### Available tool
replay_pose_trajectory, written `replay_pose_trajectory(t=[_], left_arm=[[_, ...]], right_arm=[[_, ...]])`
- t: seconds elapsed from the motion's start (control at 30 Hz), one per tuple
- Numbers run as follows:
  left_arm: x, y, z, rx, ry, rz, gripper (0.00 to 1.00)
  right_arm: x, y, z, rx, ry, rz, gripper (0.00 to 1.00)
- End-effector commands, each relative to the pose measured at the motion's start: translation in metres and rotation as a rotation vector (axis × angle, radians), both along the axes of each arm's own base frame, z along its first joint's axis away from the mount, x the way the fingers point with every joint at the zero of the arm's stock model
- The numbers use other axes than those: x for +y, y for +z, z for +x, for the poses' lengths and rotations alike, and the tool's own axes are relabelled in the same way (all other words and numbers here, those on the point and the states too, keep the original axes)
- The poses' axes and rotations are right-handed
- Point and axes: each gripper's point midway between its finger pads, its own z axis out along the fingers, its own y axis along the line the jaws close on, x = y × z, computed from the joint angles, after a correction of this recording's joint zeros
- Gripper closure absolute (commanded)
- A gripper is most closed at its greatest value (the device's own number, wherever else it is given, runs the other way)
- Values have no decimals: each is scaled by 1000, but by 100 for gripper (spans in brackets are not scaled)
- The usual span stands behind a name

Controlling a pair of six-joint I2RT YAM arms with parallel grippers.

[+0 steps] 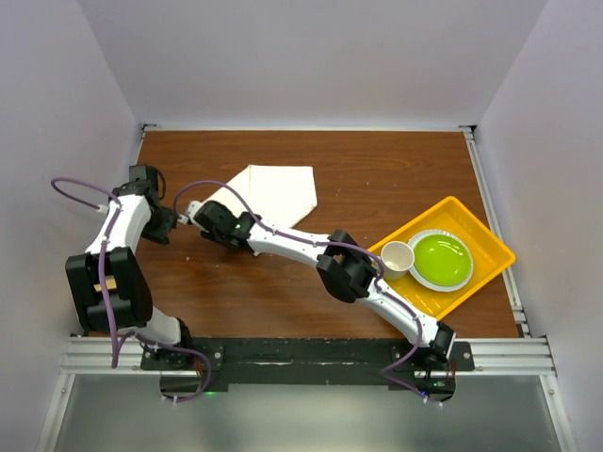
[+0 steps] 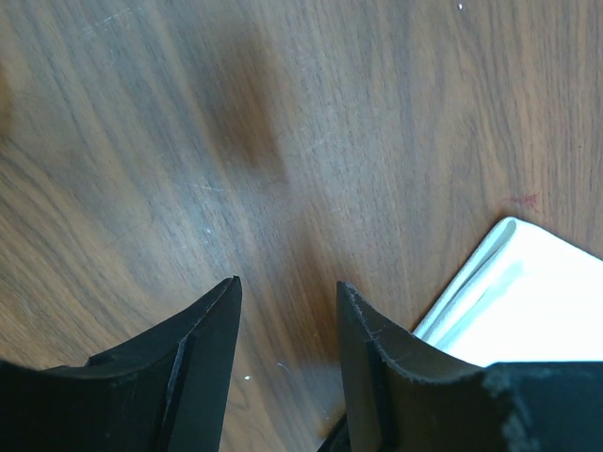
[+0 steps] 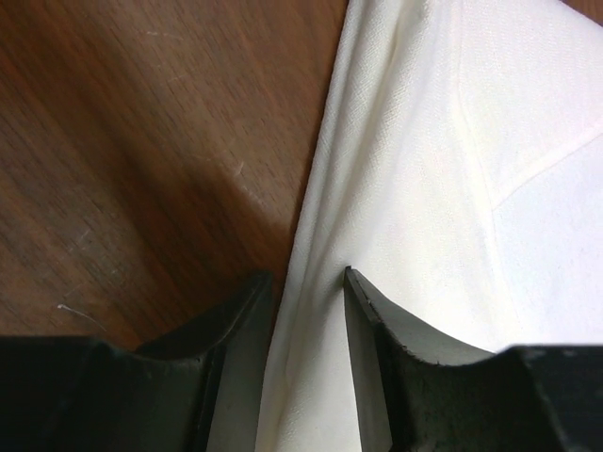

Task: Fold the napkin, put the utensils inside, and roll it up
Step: Roll the napkin with the utensil

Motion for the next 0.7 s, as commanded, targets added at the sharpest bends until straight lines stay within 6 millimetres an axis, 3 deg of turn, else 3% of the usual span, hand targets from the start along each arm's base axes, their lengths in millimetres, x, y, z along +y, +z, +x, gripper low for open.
replay_pose_trajectory(t=[0.0, 0.13, 0.27, 0.4, 0.57, 0.67], left_arm=[[3, 8, 2, -43, 19, 5, 51], [-1, 4, 6, -56, -30, -11, 51], [-14, 7, 23, -150, -134, -54, 50], [-25, -1, 26, -168, -225, -97, 50], [-50, -18, 39, -183, -353, -231, 48], [-66, -21, 53, -245, -458, -304, 48]], right_arm=[[-10, -24, 0, 1, -31, -44, 64], [-15, -36, -1, 12, -53, -57, 69], [-20, -51, -4, 26, -64, -73, 75], [-22, -60, -7, 50, -70, -67, 86], [-18, -55, -11, 90, -64, -29, 100], [-16, -46, -12, 130, -69, 25, 100]])
